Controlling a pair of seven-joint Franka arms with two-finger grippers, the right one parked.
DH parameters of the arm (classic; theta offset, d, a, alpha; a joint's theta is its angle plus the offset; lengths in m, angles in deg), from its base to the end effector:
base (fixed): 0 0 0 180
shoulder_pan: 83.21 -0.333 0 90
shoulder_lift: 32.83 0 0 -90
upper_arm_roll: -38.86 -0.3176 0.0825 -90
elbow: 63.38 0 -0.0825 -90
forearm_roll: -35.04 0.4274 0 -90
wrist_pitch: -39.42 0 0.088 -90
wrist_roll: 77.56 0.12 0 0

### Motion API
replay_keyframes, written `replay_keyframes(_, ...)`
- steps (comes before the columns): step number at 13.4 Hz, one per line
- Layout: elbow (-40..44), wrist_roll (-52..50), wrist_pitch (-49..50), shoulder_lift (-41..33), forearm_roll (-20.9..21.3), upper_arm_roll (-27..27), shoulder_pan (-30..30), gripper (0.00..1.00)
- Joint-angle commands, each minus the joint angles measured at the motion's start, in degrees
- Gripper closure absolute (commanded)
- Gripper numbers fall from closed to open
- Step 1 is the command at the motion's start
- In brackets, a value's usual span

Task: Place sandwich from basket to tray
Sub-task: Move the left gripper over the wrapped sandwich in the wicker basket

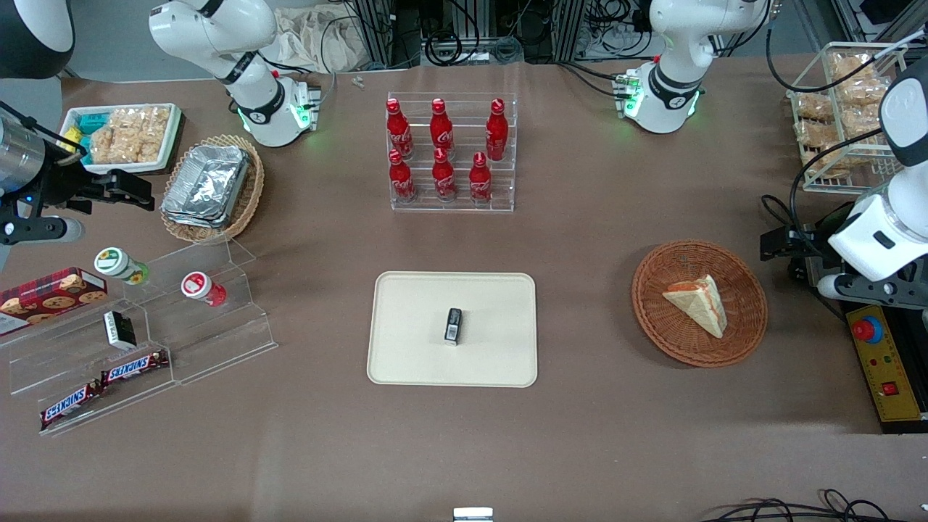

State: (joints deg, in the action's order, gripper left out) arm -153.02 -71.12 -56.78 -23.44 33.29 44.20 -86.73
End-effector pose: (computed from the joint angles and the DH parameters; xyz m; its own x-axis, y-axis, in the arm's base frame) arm 0.6498 -0.0203 0.5236 0.9892 -0.1398 -0.0434 -0.1375 -0.9892 0.0505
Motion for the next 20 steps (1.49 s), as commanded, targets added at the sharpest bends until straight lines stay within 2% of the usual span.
replay_keyframes(1,2.4,-0.7,1.7,1.2,1.1,-0.1,0.4,0.0)
replay_keyframes(4,3.8,-2.6,1.7,1.9,1.0,-0.1,0.5,0.0)
replay_keyframes(6,3.6,-13.2,1.1,2.5,-0.2,0.1,0.5,0.0)
replay_keyframes(8,0.2,-22.6,-2.9,2.2,-0.2,0.2,0.6,0.0)
replay_keyframes(11,-7.4,-30.2,-12.7,1.8,-0.1,0.2,0.6,0.0)
replay_keyframes(14,-9.8,-44.1,-15.7,3.7,0.3,0.3,0.6,0.0)
replay_keyframes(17,-14.5,-51.8,-22.4,5.0,0.5,0.3,1.2,0.0)
replay_keyframes(20,-15.2,-57.1,-24.2,9.0,1.0,0.3,1.9,0.0)
